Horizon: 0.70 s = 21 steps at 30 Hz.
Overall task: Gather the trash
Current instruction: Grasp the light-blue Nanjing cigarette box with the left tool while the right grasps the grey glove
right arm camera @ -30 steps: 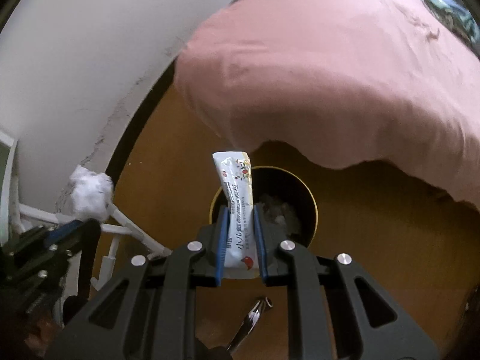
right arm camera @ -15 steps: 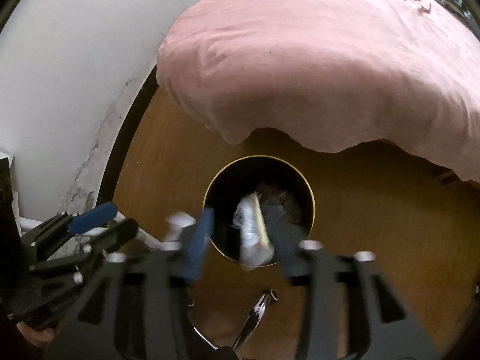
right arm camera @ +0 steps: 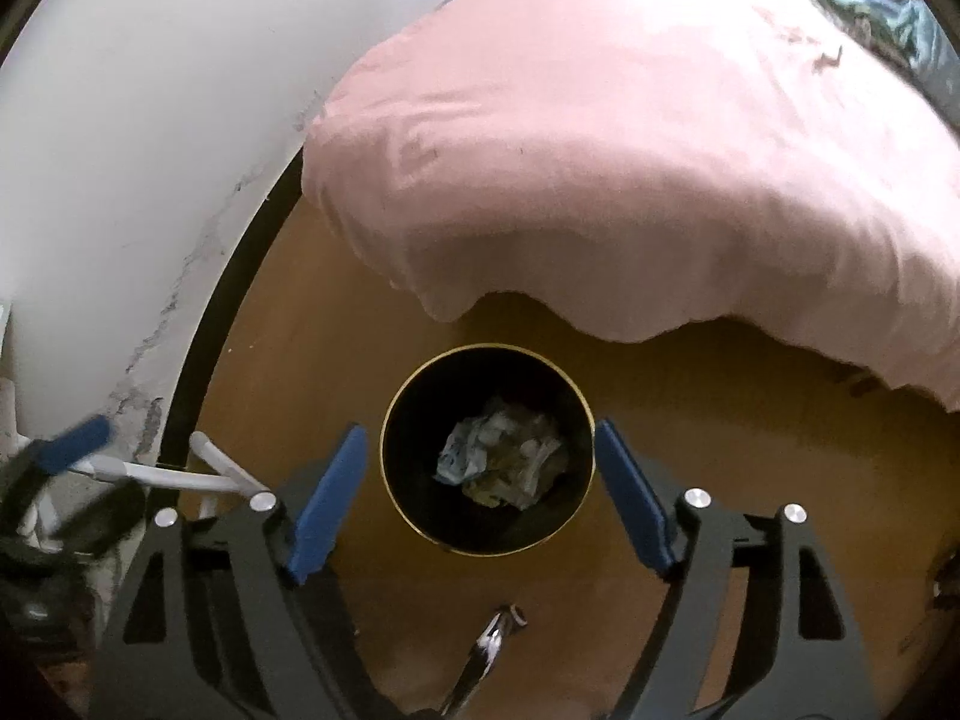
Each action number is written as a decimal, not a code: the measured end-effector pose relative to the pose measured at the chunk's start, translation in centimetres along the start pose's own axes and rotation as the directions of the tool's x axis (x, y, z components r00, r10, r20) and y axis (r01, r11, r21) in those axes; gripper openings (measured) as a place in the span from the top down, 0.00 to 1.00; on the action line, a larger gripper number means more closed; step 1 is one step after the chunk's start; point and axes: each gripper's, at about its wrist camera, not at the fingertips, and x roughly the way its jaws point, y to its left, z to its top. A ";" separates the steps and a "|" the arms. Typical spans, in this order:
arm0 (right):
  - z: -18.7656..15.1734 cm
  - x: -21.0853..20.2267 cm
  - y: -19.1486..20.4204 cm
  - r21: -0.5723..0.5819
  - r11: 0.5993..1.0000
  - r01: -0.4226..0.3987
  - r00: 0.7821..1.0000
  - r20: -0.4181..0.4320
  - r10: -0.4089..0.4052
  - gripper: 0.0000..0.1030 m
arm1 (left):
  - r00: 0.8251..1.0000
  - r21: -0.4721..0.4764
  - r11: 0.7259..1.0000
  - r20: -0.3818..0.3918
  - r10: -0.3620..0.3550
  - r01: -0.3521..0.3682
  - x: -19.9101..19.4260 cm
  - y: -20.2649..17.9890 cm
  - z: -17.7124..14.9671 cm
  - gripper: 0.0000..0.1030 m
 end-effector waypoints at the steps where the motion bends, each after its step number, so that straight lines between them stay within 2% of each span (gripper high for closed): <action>1: 0.0 -0.7 0.7 -0.022 1.000 0.008 1.000 0.022 -0.007 0.23 | 1.000 -0.001 1.000 0.021 0.017 -0.017 -1.9 0.5 -0.3 0.10; 4: -0.1 -3.0 3.6 -0.100 0.995 0.022 0.996 0.085 -0.014 0.19 | 0.995 -0.003 0.998 0.082 0.059 -0.059 -7.0 2.0 -1.3 0.09; 6: -0.2 -5.2 6.8 -0.172 0.985 -0.002 0.992 0.123 0.024 0.18 | 0.983 -0.021 0.994 0.146 0.110 -0.108 -11.6 3.8 -2.7 0.08; 9: -0.9 -8.3 12.8 -0.298 0.952 -0.067 0.980 0.161 0.119 0.16 | 0.953 -0.081 0.977 0.218 0.212 -0.199 -18.0 7.8 -5.5 0.07; 11: -1.6 -10.2 17.7 -0.393 0.910 -0.133 0.963 0.166 0.213 0.16 | 0.927 -0.150 0.954 0.238 0.289 -0.259 -21.8 11.2 -8.0 0.07; 13: -2.6 -11.7 22.7 -0.489 0.851 -0.193 0.944 0.146 0.297 0.16 | 0.897 -0.229 0.916 0.226 0.380 -0.330 -25.2 14.9 -10.8 0.07; 15: -4.2 -13.0 28.3 -0.590 0.765 -0.258 0.919 0.094 0.383 0.16 | 0.852 -0.317 0.856 0.204 0.482 -0.409 -28.8 19.1 -14.6 0.07; 16: -5.0 -13.4 30.9 -0.632 0.718 -0.292 0.905 0.059 0.421 0.16 | 0.821 -0.364 0.812 0.181 0.542 -0.456 -30.7 21.5 -17.0 0.07; 17: -6.2 -13.8 33.9 -0.671 0.665 -0.327 0.890 0.017 0.455 0.16 | 0.801 -0.392 0.782 0.161 0.577 -0.485 -31.7 22.8 -18.4 0.07; 18: -7.1 -14.1 36.3 -0.697 0.622 -0.356 0.877 -0.019 0.480 0.16 | 0.773 -0.429 0.738 0.130 0.621 -0.520 -33.1 24.9 -20.6 0.07; 19: -8.2 -14.3 38.7 -0.723 0.575 -0.384 0.864 -0.062 0.500 0.16 | 0.756 -0.451 0.709 0.107 0.646 -0.542 -34.0 26.2 -22.1 0.07; 21: -10.9 -14.8 43.5 -0.777 0.462 -0.427 0.838 -0.148 0.526 0.16 | 0.710 -0.501 0.630 0.043 0.703 -0.593 -36.0 29.4 -25.9 0.07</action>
